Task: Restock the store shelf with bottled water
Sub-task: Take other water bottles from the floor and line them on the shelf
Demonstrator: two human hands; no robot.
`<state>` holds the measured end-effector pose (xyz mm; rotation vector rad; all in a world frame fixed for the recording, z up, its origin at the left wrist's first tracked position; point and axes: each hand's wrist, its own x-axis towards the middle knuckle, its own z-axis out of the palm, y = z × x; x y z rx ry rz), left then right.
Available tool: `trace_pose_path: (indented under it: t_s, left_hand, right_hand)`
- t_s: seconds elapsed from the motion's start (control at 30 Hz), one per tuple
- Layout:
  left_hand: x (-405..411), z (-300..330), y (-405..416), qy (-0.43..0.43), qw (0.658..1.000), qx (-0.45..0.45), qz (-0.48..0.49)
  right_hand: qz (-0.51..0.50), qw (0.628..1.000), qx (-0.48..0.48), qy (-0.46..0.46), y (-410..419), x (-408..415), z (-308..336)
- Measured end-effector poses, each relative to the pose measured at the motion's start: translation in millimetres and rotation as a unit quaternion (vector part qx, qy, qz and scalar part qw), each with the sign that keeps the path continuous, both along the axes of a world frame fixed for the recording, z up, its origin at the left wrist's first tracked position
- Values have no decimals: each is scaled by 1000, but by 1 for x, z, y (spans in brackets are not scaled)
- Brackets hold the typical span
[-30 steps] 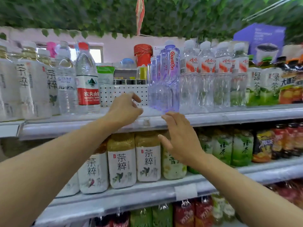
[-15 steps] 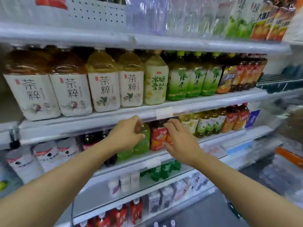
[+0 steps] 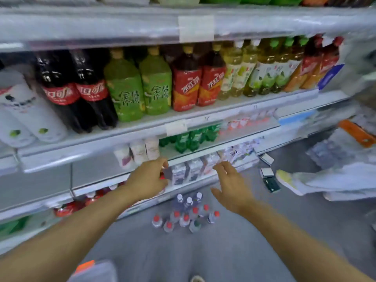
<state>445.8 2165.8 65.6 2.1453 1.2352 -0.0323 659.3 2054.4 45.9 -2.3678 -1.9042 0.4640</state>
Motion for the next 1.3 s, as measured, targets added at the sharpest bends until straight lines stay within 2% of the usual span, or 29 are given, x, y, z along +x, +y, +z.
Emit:
trace_pose_path:
  t_s: [0.23, 0.6, 1.0, 1.13, 1.3]
  left_hand:
    - [42, -115, -30, 36, 997, -58, 20]
    - [103, -278, -39, 66, 989, -99, 84]
    - [132, -479, -7, 67, 994, -35, 84]
    - [136, -531, 0, 69, 995, -1, 74]
    - [137, -577, 10, 30, 995, 55, 75]
  right_hand:
    - [-33, 995, -70, 55, -17, 42, -114]
    - [-66, 985, -110, 117, -11, 96, -279]
    - [-138, 969, -112, 173, 52, 117, -489]
    - [-143, 967, -119, 175, 75, 122, -550]
    - [-156, 966, -123, 165, 101, 122, -602]
